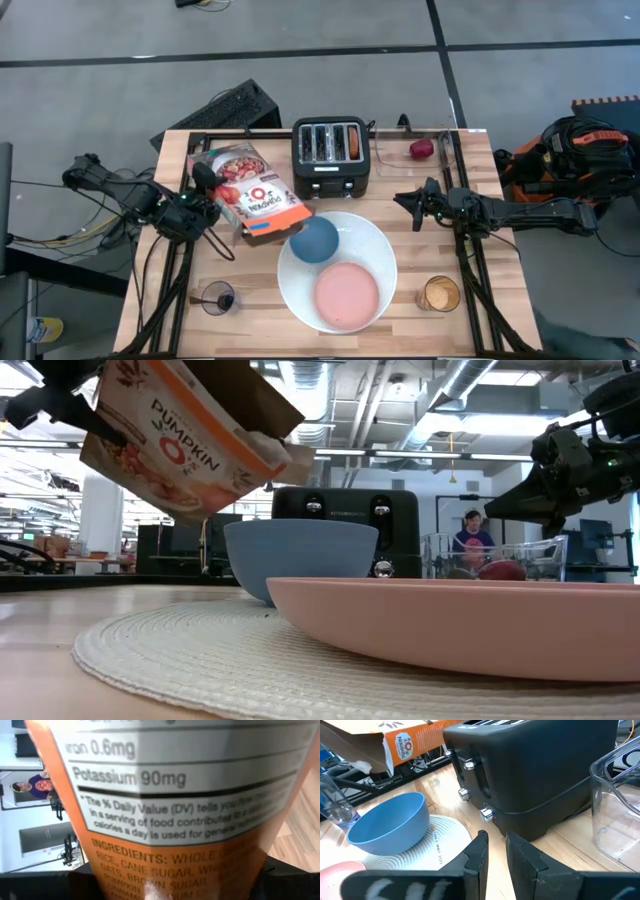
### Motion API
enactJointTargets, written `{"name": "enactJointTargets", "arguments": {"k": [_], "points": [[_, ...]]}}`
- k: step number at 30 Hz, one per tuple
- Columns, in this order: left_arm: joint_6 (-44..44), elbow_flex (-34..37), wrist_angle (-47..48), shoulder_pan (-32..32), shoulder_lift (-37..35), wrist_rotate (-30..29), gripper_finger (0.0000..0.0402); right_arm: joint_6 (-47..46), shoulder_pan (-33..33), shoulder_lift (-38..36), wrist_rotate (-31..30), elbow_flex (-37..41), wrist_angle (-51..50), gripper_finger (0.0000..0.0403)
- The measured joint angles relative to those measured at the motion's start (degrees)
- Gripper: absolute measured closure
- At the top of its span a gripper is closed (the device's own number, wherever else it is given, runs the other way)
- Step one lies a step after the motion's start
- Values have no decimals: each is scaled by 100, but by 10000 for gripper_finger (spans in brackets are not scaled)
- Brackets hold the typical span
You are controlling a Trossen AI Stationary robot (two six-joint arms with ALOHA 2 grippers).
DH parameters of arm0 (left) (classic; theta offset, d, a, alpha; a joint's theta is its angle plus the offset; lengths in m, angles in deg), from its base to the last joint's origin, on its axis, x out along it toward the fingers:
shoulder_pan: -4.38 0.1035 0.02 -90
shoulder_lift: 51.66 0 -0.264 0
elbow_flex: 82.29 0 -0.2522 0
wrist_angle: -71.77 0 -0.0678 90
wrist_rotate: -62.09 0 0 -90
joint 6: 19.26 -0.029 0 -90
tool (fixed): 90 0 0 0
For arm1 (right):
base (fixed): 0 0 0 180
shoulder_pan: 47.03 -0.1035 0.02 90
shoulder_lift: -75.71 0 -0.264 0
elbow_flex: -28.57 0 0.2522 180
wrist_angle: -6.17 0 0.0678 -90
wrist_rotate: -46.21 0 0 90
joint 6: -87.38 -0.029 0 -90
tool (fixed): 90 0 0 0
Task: Arrange a breakfast setting
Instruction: Pour the cereal into the blue bowl
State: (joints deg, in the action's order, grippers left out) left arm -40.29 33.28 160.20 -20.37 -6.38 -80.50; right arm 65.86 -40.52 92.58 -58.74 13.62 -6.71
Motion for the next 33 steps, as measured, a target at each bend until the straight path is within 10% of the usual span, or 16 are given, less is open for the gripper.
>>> {"name": "enactJointTargets", "arguments": {"k": [33], "points": [[-440,-990,609,-2,1398,82,187,1,-2,0,-1,-1,0,312]]}}
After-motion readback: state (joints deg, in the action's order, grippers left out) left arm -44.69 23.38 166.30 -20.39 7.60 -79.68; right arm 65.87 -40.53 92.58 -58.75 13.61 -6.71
